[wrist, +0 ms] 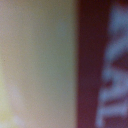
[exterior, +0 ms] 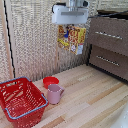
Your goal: Meticulously direct the gripper system near the nourishment stick. Grapple the nourishment stick firmly with the gripper system. Progress with the gripper system grasping the stick toward the storage box. Tenderly permit the nourishment stick to descend into the box.
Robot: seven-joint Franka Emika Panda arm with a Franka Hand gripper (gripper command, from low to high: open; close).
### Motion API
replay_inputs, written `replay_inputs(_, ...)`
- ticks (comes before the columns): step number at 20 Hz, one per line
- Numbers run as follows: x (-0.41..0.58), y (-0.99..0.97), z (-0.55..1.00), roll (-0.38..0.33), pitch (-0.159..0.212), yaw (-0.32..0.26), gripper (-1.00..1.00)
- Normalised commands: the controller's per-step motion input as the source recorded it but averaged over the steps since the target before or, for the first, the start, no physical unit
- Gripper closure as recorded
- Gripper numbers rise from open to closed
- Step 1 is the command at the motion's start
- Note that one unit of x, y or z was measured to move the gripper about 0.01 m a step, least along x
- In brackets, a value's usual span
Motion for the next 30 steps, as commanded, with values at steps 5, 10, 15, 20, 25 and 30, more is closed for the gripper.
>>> replay_inputs(5,0.093,0.84,0.11,0.019,0.052,-0.056,1.0)
replay_inputs(10,0.175,0.85,-0.01,0.009,0.037,-0.092,1.0)
replay_inputs(15,0.142,0.88,-0.08,0.0,0.026,-0.084,1.0)
replay_inputs(20,0.083,0.91,-0.11,0.0,0.024,-0.064,1.0)
replay_inputs(25,0.0,0.95,-0.16,0.0,0.01,-0.025,1.0)
replay_inputs(30,-0.042,0.96,-0.23,-0.004,0.006,-0.008,1.0)
